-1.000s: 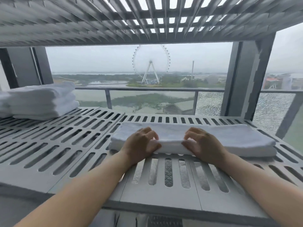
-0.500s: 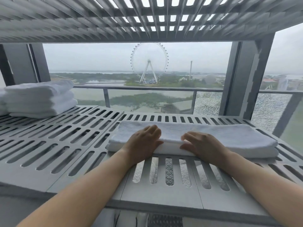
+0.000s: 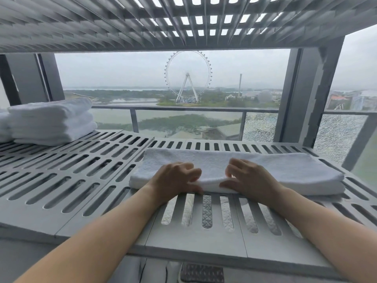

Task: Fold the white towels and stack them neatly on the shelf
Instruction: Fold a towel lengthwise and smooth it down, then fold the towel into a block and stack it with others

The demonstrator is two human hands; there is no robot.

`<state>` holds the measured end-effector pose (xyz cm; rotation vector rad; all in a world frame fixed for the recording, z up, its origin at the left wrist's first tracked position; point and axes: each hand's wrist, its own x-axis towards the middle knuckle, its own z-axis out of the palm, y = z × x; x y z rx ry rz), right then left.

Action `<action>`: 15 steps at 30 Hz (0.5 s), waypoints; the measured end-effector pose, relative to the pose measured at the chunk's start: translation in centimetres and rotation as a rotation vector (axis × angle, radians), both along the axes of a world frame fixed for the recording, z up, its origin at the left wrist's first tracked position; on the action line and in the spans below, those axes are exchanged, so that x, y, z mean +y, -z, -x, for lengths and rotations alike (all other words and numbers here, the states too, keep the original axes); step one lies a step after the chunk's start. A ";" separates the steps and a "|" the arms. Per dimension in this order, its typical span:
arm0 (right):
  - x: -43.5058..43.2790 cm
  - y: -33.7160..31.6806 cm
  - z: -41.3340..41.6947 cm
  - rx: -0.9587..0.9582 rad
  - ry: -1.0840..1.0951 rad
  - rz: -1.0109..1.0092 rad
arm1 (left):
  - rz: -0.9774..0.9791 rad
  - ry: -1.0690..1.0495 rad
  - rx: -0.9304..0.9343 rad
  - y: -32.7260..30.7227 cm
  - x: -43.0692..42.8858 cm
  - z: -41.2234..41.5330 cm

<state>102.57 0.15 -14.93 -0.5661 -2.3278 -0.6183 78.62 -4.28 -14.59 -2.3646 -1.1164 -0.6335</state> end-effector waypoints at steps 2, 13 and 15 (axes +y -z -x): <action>0.0 0.0 0.0 0.003 -0.016 0.029 | 0.011 -0.014 -0.011 0.1 0.1 -0.1; -0.4 -0.2 -0.1 -0.045 -0.019 0.063 | -0.010 -0.008 -0.029 0.4 0.4 0.2; -0.3 -0.3 -0.2 -0.056 0.002 0.116 | -0.016 -0.007 -0.041 0.5 0.4 0.2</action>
